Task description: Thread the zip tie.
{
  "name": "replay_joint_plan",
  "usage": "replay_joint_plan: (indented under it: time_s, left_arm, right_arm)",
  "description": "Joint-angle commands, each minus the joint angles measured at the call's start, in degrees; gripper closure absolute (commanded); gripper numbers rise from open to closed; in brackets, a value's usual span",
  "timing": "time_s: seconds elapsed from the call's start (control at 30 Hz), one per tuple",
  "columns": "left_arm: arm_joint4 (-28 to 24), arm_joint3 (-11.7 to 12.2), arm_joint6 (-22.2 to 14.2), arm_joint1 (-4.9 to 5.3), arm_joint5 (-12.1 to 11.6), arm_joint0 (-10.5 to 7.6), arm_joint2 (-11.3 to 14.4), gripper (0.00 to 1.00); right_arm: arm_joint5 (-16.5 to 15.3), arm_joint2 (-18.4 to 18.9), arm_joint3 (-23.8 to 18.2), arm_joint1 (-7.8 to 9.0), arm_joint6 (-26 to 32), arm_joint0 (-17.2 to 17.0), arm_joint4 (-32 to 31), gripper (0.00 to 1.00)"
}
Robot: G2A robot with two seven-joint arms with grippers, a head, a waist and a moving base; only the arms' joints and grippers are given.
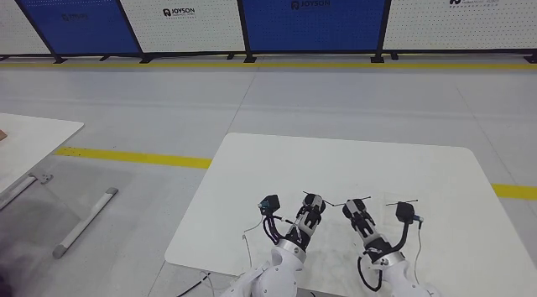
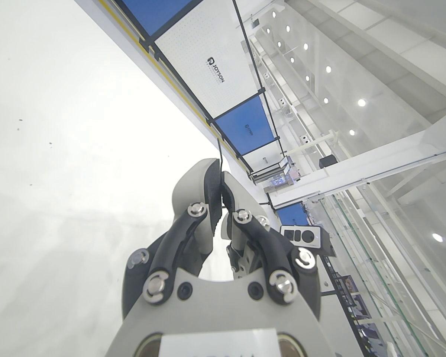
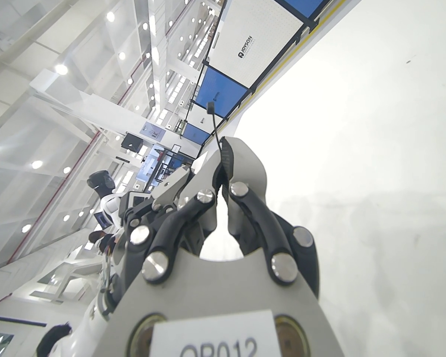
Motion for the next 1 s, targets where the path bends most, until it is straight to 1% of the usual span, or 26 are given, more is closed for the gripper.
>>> replay_joint_plan:
  time_s: [0.0, 0.23, 0.4, 0.6, 0.83, 0.87, 0.97]
  left_arm:
    - [0.0, 0.0, 0.0, 0.0, 0.0, 0.0, 0.0, 1.0]
    - [0.0, 0.0, 0.0, 0.0, 0.0, 0.0, 0.0, 1.0]
    - [0.0, 0.0, 0.0, 0.0, 0.0, 0.0, 0.0, 1.0]
    - [0.0, 0.0, 0.0, 0.0, 0.0, 0.0, 0.0, 1.0]
    - [0.0, 0.0, 0.0, 0.0, 0.0, 0.0, 0.0, 1.0]
    - [-0.04, -0.02, -0.09, 0.0, -0.07, -0.01, 0.0, 1.0]
    - [-1.16, -0.53, -0.5, -0.08, -1.59, 0.22, -0.23, 1.0]
  right_arm:
    - [0.28, -0.08, 0.02, -0.04, 0.06, 0.12, -0.18, 1.0]
    - [0.95, -0.43, 0.03, -0.17, 0.39, 0.39, -0.53, 1.0]
    - [0.88, -0.72, 0.11, -0.25, 0.78, 0.43, -0.48, 1.0]
    - [-1.37, -0.2, 0.79, -0.34, 0.62, 0.27, 1.94, 1.0]
    - [-1.37, -0.2, 0.79, -0.34, 0.62, 0.27, 1.94, 1.0]
    - [-1.37, -0.2, 0.79, -0.34, 0.62, 0.27, 1.94, 1.0]
    - [-1.37, -0.2, 0.79, -0.34, 0.62, 0.27, 1.94, 1.0]
